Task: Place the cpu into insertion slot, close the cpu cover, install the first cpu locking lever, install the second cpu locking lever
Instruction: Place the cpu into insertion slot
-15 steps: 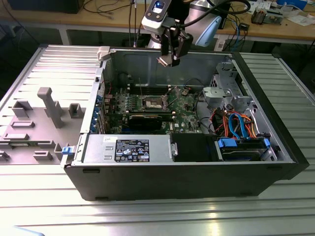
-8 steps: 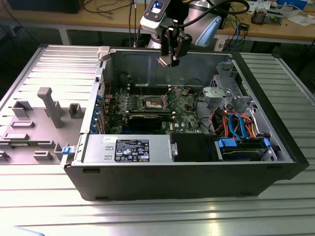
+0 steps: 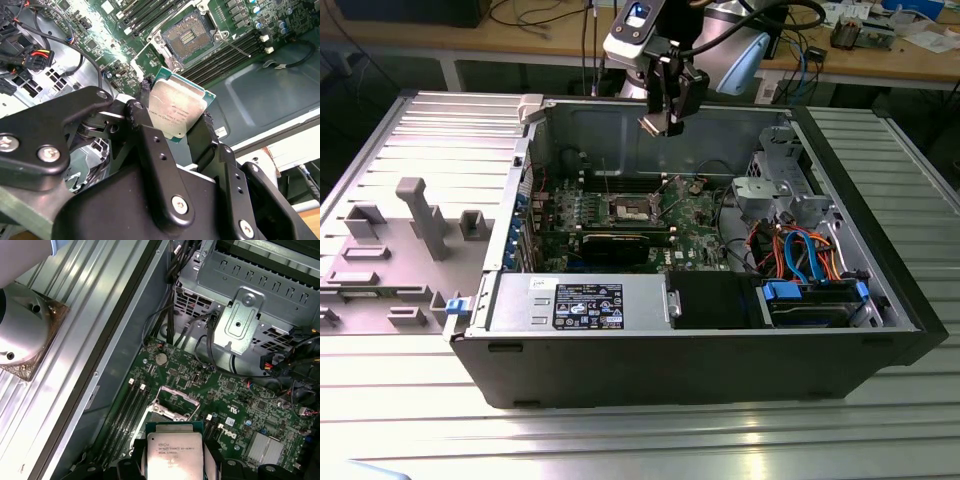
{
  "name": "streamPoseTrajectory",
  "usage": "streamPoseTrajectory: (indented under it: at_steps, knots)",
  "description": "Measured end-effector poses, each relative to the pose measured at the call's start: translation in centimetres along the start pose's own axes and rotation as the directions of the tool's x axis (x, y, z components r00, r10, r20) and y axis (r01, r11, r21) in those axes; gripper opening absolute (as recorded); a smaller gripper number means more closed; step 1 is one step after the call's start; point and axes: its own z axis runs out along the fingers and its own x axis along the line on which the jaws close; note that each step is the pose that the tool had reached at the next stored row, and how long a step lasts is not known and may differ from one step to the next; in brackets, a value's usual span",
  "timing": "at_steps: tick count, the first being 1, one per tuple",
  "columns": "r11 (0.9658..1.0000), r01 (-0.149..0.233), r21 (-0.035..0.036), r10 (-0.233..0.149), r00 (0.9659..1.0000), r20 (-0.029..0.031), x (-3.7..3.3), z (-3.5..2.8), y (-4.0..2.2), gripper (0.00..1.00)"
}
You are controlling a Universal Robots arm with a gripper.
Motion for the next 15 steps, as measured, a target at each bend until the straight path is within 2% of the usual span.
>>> streamPoseTrajectory:
  at_steps: [6, 15]
  knots:
    - [1.0000, -0.001, 0.0000, 0.001, 1.0000, 0.0001, 0.00, 0.00, 0.00, 0.55]
    - [0.9998, -0.022, -0.0001, 0.022, 0.9998, 0.0018, 0.00, 0.18, -0.04, 0.55]
